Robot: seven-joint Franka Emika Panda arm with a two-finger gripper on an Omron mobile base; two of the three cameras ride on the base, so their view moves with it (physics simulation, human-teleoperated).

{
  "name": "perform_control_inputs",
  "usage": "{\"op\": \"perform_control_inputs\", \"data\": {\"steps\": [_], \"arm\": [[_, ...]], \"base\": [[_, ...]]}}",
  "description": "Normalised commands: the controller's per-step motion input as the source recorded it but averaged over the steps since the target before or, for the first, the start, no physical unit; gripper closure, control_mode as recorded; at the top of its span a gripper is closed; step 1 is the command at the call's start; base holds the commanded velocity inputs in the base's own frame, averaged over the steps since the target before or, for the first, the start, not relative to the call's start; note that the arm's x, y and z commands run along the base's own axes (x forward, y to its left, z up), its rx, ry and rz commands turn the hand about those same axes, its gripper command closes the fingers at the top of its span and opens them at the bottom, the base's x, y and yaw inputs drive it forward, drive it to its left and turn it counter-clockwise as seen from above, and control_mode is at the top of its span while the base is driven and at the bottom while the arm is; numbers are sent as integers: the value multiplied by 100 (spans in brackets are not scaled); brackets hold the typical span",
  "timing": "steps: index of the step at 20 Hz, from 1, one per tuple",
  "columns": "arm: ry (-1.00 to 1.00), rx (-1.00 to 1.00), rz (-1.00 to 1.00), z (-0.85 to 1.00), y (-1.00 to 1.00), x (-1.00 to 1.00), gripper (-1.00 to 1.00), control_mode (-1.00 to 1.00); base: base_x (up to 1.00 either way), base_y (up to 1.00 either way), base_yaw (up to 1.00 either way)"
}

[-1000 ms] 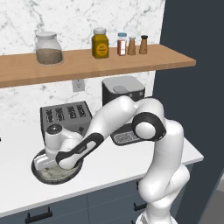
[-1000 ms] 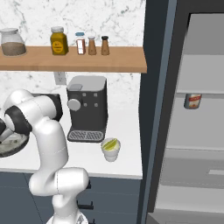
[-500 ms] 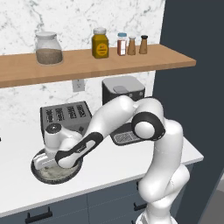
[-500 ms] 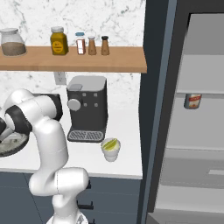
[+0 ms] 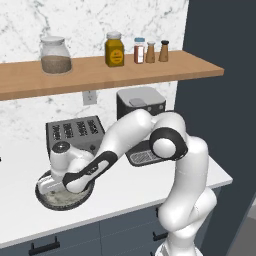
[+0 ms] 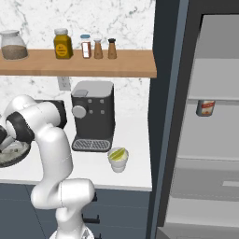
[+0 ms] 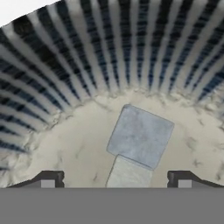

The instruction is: Grab a lemon wedge from the fridge and one ice cube from the ice bowl, and put them in the glass of lemonade.

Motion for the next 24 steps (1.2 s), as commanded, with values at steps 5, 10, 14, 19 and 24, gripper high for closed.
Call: {"op": "perform_control_inputs", "data": {"steps": [5,10,14,19,24], "arm": [[0,0,0,0,0,10,-100,-100],[0,0,0,0,0,4,-100,-100],[0,0,0,0,0,0,100,-100],[0,0,0,0,0,0,100,-100],[1,0,0,0,0,0,100,-100]], "base": [[0,0,0],[0,0,0],[0,0,0],[0,0,0],[0,0,0]]}}
